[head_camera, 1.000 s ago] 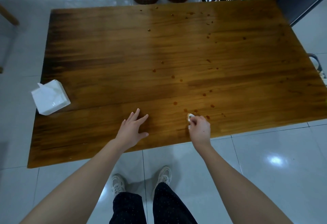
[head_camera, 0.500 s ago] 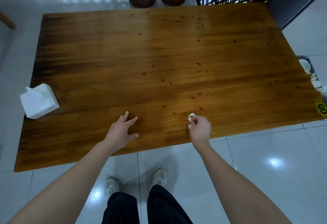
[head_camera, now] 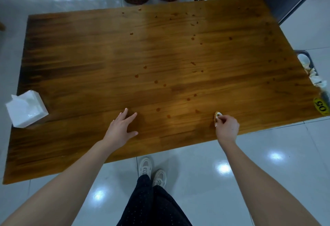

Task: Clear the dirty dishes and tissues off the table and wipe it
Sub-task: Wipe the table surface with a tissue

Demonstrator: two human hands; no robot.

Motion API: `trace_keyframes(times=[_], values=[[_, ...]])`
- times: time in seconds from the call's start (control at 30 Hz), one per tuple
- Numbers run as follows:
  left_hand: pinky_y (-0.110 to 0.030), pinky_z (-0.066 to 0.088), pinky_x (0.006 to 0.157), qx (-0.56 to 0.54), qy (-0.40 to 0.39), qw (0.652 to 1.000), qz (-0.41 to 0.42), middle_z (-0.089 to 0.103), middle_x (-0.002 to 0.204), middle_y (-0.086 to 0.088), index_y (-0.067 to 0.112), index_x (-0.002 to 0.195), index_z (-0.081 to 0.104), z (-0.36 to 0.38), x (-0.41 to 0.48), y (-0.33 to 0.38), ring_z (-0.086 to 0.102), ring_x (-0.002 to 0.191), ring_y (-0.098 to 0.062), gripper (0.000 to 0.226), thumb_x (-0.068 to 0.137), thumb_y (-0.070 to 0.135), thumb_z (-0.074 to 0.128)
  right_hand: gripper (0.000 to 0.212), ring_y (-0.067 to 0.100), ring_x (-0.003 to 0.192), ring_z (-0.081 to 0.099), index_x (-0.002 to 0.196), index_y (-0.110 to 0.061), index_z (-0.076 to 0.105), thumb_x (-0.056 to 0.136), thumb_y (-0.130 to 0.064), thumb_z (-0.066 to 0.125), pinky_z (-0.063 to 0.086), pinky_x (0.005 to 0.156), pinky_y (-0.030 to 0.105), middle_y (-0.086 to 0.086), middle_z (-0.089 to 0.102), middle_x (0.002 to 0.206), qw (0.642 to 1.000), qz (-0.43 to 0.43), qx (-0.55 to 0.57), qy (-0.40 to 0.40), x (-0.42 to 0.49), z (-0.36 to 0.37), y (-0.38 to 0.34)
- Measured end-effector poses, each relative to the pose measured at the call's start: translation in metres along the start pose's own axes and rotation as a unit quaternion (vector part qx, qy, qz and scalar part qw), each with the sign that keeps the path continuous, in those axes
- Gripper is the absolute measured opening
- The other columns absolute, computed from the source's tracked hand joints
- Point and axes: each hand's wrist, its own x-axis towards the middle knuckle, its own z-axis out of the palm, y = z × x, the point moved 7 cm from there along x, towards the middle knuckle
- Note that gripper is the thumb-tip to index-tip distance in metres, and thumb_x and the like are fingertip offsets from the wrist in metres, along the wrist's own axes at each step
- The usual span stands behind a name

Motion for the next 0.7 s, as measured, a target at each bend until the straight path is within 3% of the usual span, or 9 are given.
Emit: trace_keyframes(times=[0.1,0.17,0.3,0.43,0.53,0.63,0.7], values=[[-0.047,0.016,0.119,0.019,0.008,1.0,0.008,-0.001,0.163,-0.005,0.031,0.154,0.017,-0.003,0.006,0.002,0.002,0.149,-0.027,0.082,0.088,0.035,0.066,0.018,0.03,0.094,0.063,0.105,0.0,0.069,0.09,-0.005,0.059,0.049,0.079,0.037,0.016,0.068,0.104,1.0,0.009,0.006,-0.007,-0.007,0.009,-0.006],[-0.047,0.016,0.118,0.024,0.013,1.0,0.012,-0.003,0.163,-0.005,0.031,0.154,0.016,-0.005,0.011,0.005,0.001,0.149,-0.027,0.083,0.088,0.036,0.067,0.019,0.028,0.095,0.061,0.106,-0.001,0.068,0.091,-0.006,0.059,0.047,0.078,0.034,0.015,0.066,0.106,0.999,-0.013,0.022,-0.023,-0.024,0.025,-0.024],[-0.046,0.015,0.118,0.031,0.002,0.999,0.015,-0.004,0.163,-0.004,0.032,0.153,0.015,-0.007,0.018,0.008,0.001,0.149,-0.027,0.085,0.087,0.036,0.068,0.019,0.015,0.084,0.056,0.103,-0.007,0.067,0.095,-0.006,0.051,0.047,0.073,0.025,0.003,0.061,0.096,0.987,-0.12,0.03,-0.102,-0.078,0.072,-0.07],[-0.048,0.013,0.118,0.033,-0.007,0.999,0.014,-0.005,0.162,-0.005,0.032,0.154,0.014,-0.01,0.024,0.005,0.0,0.149,-0.027,0.085,0.088,0.036,0.067,0.019,0.018,0.081,0.053,0.098,-0.006,0.067,0.093,-0.001,0.049,0.044,0.066,0.028,0.002,0.056,0.089,0.959,-0.231,0.018,-0.164,-0.115,0.098,-0.101],[-0.048,0.013,0.118,0.04,-0.018,0.999,0.011,-0.006,0.162,-0.005,0.032,0.154,0.012,-0.015,0.029,0.001,-0.001,0.149,-0.027,0.087,0.088,0.037,0.068,0.019,0.016,0.083,0.053,0.099,-0.007,0.068,0.092,0.0,0.051,0.044,0.067,0.024,0.001,0.057,0.091,0.968,-0.199,0.025,-0.151,-0.094,0.087,-0.09],[-0.047,0.013,0.119,0.04,-0.02,0.999,0.011,-0.006,0.162,-0.006,0.031,0.154,0.011,-0.019,0.033,-0.002,-0.001,0.149,-0.027,0.088,0.087,0.037,0.068,0.019,0.016,0.084,0.052,0.103,-0.004,0.068,0.092,-0.003,0.053,0.036,0.065,0.015,0.007,0.061,0.099,0.993,-0.09,0.023,-0.067,-0.046,0.055,-0.059],[-0.047,0.013,0.119,0.051,-0.017,0.999,0.011,-0.006,0.162,-0.005,0.032,0.154,0.009,-0.021,0.034,-0.003,0.0,0.149,-0.027,0.089,0.087,0.038,0.068,0.02,0.021,0.091,0.056,0.109,-0.002,0.067,0.093,-0.005,0.054,0.046,0.074,0.022,0.012,0.062,0.108,0.999,-0.027,0.013,-0.02,-0.018,0.035,-0.04]])
